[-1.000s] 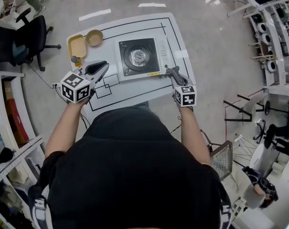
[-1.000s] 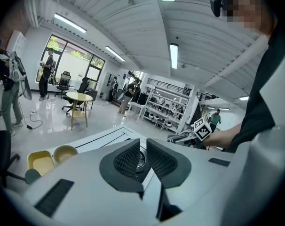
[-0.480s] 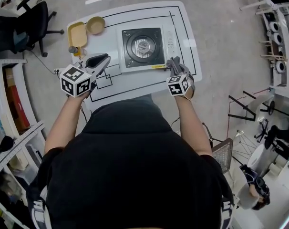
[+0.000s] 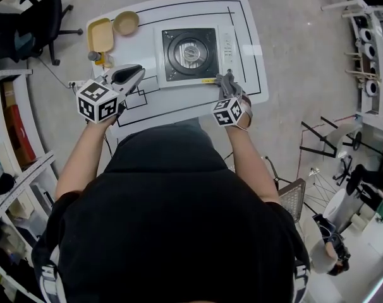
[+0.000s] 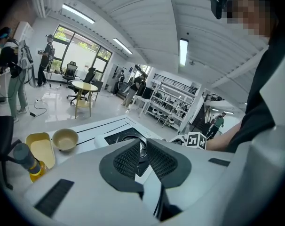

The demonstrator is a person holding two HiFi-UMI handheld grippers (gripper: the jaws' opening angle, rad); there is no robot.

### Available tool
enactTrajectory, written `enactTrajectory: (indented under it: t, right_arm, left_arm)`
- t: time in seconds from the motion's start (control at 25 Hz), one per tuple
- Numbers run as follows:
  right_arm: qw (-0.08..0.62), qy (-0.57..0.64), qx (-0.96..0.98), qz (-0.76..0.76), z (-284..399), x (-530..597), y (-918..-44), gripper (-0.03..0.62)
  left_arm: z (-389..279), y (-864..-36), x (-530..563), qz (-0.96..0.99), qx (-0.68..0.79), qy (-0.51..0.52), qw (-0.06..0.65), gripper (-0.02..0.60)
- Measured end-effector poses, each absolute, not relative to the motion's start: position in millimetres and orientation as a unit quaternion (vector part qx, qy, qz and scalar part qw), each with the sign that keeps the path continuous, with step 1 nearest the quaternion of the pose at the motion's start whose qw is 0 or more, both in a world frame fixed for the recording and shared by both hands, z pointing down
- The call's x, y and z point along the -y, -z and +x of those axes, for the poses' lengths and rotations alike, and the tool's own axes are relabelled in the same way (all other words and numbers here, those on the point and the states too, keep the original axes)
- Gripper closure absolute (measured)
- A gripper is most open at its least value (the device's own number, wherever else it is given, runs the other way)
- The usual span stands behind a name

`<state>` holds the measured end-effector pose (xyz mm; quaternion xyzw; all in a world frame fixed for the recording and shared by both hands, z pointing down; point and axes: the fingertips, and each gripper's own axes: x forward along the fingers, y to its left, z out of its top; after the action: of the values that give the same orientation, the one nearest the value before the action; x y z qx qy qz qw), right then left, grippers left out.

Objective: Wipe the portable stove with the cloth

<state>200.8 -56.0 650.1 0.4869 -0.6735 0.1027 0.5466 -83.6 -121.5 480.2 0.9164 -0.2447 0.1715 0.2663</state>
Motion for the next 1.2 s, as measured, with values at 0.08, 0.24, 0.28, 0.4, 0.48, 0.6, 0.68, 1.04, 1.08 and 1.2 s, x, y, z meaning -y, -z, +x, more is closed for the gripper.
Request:
enactTrajectory:
  t: [0.08, 0.24, 0.28, 0.4, 0.48, 0.6, 0.68, 1.04, 1.08, 1.2]
  right_arm:
    - [0.545, -0.103, 0.681, 0.478, 190, 54, -652, 0.479]
    - [0.541, -0.107, 0.698, 0.457, 167, 50, -657, 0.479]
    - [0.539, -0.107, 0.702, 0.452, 161, 49, -657, 0.48]
    - [0.534, -0.107, 0.716, 0.438, 145, 48, -658, 0.479]
    - [0.531, -0.107, 0.724, 0.428, 134, 47, -658, 0.48]
    - [0.528, -0.102, 0.738, 0.408, 114, 47, -659, 0.48]
    - [0.527, -0.097, 0.747, 0.393, 101, 47, -659, 0.48]
    - [0.522, -0.086, 0.778, 0.338, 57, 47, -661, 0.48]
    - [0.522, -0.084, 0.781, 0.333, 53, 46, -661, 0.48]
    - [0.519, -0.074, 0.791, 0.314, 36, 44, -661, 0.48]
  left_arm:
    - [-83, -485, 121, 0.916, 0.242, -0.173, 0.268, 0.522]
    - [-83, -494, 119, 0.914, 0.243, -0.177, 0.272, 0.522]
    - [-84, -496, 118, 0.914, 0.244, -0.177, 0.273, 0.522]
    - [-86, -500, 116, 0.912, 0.247, -0.177, 0.275, 0.522]
    - [-89, -503, 115, 0.911, 0.25, -0.176, 0.277, 0.522]
    - [-94, -507, 112, 0.908, 0.255, -0.175, 0.281, 0.522]
    - [-97, -509, 110, 0.906, 0.26, -0.174, 0.284, 0.522]
    - [-119, -518, 99, 0.895, 0.287, -0.165, 0.298, 0.522]
    - [-122, -519, 98, 0.894, 0.29, -0.164, 0.299, 0.522]
    - [-129, -521, 94, 0.891, 0.3, -0.161, 0.302, 0.522]
